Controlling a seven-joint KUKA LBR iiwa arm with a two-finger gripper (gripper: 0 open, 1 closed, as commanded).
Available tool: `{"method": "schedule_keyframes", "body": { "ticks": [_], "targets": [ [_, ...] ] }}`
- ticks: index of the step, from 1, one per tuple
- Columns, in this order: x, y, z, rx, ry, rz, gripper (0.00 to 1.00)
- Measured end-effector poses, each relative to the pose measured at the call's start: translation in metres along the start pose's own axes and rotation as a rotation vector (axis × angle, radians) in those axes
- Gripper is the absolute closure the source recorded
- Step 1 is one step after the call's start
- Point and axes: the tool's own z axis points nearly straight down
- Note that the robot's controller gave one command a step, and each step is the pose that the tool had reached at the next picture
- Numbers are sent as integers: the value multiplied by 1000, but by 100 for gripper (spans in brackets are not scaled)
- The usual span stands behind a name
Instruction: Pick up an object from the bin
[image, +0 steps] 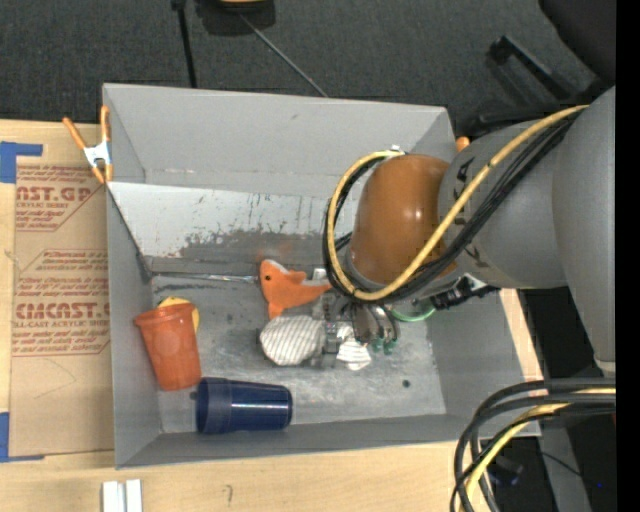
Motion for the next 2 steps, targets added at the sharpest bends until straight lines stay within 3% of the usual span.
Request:
{"method": "schedule_keyframes", "body": {
  "ticks": [1, 2],
  "targets": [
    [1, 10, -36, -1, 1, -8, 100],
    [-8, 17, -102, -1, 2, 19, 100]
  ]
}}
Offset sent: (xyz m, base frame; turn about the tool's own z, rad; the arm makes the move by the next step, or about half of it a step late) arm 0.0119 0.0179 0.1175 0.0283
